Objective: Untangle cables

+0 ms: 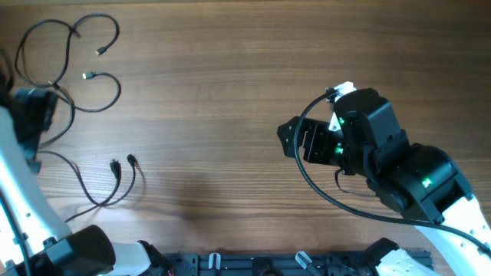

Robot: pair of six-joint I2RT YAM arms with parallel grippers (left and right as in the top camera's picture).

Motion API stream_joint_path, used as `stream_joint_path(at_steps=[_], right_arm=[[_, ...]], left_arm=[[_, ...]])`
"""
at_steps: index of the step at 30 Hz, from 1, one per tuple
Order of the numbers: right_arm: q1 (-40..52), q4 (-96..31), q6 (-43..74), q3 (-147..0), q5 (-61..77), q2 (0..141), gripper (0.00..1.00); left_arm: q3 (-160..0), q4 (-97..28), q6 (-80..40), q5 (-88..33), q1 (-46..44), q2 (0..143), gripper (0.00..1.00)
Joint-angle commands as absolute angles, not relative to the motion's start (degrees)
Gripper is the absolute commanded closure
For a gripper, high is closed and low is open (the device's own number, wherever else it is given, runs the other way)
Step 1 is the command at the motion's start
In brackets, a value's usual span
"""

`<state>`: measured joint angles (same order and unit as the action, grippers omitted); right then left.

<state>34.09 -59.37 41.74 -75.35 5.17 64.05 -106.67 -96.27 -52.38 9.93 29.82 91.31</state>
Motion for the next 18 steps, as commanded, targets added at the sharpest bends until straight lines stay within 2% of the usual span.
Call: stream_joint_path(at_steps=[1,5,18], right_arm=[[34.11,-58.46,40.45,-75.31,3.79,64.29,0.00],[34.11,-58.17,39.64,-75.31,3.44,64.29,0.00],[34.11,-57.84,38.74,-75.31,3.40,64.75,0.00]], left_arm=[[-99.50,-95.55,-60.07,14.24,34.65,90.94,0.00],[-90.32,-92.60,-66.61,14.22,38.30,89.60,0.00],[-60.73,-65.01,-66.98,18.06,47.22,88.92,0.00]])
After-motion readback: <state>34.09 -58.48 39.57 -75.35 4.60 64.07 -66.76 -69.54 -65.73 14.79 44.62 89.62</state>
